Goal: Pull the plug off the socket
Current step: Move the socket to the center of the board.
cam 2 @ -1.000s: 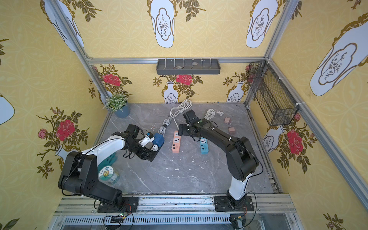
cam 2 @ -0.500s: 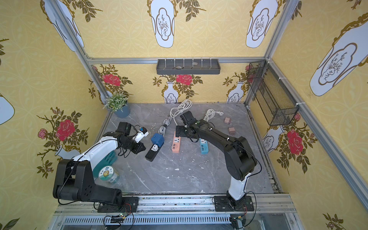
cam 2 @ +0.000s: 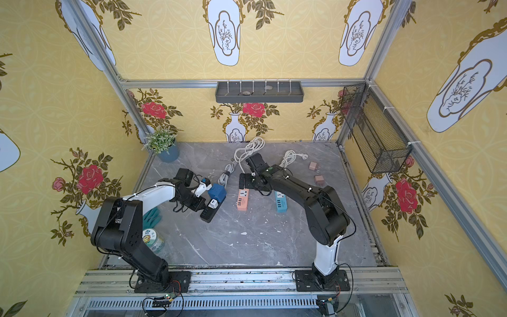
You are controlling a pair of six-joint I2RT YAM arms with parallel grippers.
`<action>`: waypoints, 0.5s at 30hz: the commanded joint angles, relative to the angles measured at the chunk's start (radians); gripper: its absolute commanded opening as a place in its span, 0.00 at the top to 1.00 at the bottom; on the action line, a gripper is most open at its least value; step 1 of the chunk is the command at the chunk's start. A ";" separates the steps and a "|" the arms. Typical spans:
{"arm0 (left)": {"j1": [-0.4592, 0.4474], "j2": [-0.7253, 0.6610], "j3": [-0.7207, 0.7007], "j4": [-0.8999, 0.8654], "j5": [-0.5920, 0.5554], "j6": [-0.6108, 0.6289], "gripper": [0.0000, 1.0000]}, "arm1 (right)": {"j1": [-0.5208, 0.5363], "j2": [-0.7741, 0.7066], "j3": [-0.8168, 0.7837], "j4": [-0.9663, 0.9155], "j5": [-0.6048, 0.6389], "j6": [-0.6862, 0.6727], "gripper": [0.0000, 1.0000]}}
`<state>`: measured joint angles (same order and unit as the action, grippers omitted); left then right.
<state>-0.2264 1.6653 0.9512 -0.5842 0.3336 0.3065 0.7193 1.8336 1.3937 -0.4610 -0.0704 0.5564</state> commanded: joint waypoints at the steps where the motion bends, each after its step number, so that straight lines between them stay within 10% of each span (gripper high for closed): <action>1: -0.021 -0.011 -0.021 -0.034 0.075 0.035 0.91 | 0.001 0.003 0.008 0.035 -0.002 0.007 0.01; 15: -0.035 -0.149 -0.038 -0.070 0.158 0.101 0.93 | 0.008 -0.018 -0.004 0.012 0.015 -0.001 0.01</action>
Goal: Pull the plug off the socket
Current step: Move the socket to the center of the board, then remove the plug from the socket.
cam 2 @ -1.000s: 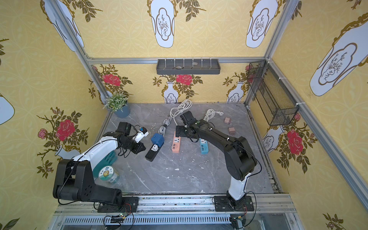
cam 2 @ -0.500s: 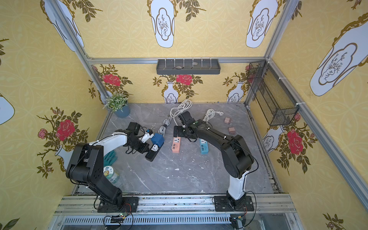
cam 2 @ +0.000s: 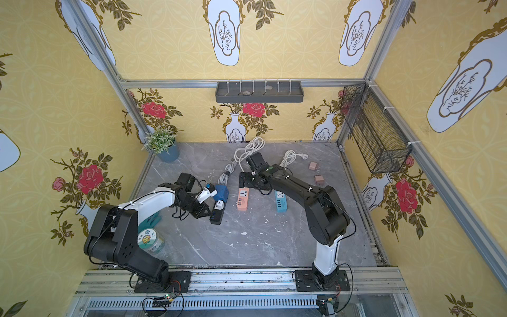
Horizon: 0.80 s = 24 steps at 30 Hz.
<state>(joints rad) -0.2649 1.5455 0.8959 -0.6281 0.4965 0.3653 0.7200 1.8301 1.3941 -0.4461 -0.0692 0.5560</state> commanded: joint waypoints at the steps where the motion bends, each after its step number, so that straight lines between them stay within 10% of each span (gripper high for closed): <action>1: 0.006 -0.049 0.032 -0.043 -0.009 0.051 0.93 | 0.012 -0.018 -0.005 -0.005 0.017 -0.003 0.01; 9: 0.034 -0.144 0.251 -0.083 0.011 0.020 1.00 | 0.066 -0.051 -0.024 -0.002 0.051 0.000 0.01; 24: -0.008 0.142 0.395 0.023 0.013 -0.105 1.00 | 0.170 -0.097 -0.095 0.020 0.068 0.032 0.06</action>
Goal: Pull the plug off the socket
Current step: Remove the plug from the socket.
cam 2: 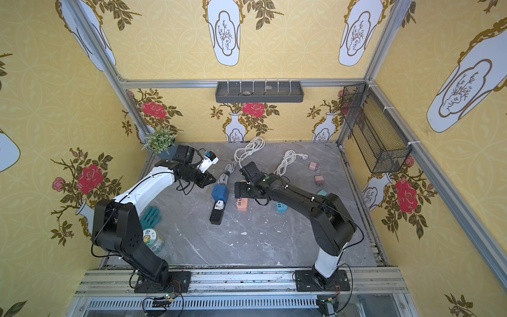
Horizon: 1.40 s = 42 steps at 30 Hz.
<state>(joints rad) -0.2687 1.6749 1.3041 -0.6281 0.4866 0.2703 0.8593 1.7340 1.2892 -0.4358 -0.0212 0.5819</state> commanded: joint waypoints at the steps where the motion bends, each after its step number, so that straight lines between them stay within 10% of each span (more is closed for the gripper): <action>1: -0.007 0.016 -0.018 0.027 0.026 -0.009 1.00 | 0.045 0.005 0.017 0.007 0.023 0.007 0.07; 42: -0.038 0.081 -0.140 0.019 -0.038 0.000 1.00 | 0.234 0.324 0.344 -0.118 0.204 0.253 0.34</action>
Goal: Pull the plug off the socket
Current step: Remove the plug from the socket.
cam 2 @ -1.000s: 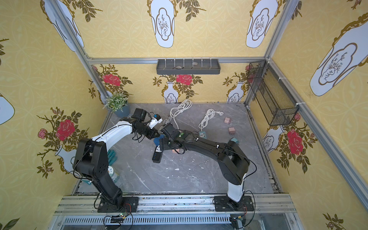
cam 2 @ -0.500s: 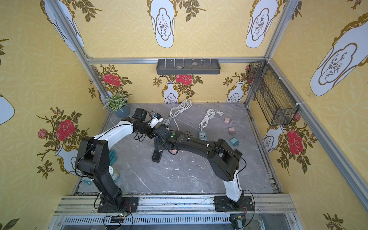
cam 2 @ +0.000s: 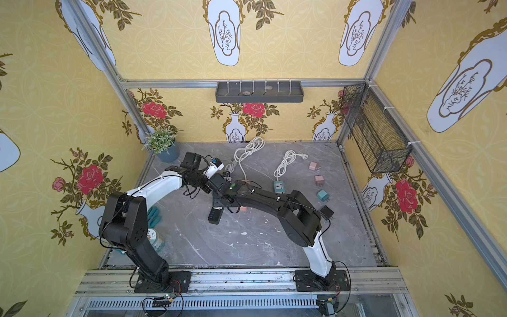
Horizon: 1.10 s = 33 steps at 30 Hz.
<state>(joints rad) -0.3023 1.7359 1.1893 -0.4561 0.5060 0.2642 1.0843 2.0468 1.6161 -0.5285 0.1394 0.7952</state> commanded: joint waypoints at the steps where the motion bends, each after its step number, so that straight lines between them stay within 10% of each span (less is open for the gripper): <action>1: -0.004 0.020 -0.029 -0.153 -0.056 0.005 1.00 | 0.011 0.019 0.023 -0.028 0.050 0.045 0.34; 33: -0.004 0.018 -0.053 -0.128 -0.045 -0.002 1.00 | 0.042 0.144 0.116 -0.056 0.119 0.094 0.50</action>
<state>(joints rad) -0.3019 1.7283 1.1572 -0.4171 0.5133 0.2615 1.1202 2.1860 1.7245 -0.5762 0.2447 0.8967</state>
